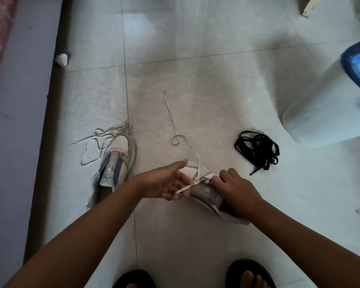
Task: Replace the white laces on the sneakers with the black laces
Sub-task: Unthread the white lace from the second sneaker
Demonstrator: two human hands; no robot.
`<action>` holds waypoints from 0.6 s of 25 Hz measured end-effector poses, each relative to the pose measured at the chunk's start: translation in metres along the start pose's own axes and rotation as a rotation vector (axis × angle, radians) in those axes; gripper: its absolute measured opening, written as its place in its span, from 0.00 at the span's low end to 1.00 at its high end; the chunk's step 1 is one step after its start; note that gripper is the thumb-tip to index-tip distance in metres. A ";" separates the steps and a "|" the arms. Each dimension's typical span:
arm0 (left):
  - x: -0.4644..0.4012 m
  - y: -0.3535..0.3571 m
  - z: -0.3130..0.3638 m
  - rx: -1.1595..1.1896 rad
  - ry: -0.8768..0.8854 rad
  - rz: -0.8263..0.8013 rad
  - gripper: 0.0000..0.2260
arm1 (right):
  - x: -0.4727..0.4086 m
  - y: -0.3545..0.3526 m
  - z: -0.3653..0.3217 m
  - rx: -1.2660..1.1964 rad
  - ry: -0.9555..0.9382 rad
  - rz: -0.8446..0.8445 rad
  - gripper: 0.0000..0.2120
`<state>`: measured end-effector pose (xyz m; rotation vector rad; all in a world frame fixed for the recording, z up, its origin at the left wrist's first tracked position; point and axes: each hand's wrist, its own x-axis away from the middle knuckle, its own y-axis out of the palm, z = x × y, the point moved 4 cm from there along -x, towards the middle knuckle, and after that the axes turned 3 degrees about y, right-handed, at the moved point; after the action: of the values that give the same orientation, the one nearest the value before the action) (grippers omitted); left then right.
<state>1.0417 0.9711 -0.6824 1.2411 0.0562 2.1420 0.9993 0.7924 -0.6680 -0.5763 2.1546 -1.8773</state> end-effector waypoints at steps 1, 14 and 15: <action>0.004 0.002 0.002 -0.191 -0.018 -0.046 0.24 | 0.000 -0.001 -0.009 0.013 -0.045 0.010 0.20; 0.060 -0.006 -0.001 0.393 0.364 -0.301 0.22 | -0.009 0.018 0.022 0.011 0.151 -0.065 0.13; 0.066 -0.016 0.005 0.528 0.432 -0.330 0.24 | -0.009 0.020 0.032 -0.026 0.248 -0.102 0.09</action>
<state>1.0314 1.0185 -0.6350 0.9213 0.9936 2.1183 1.0181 0.7697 -0.6933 -0.4888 2.3453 -2.0749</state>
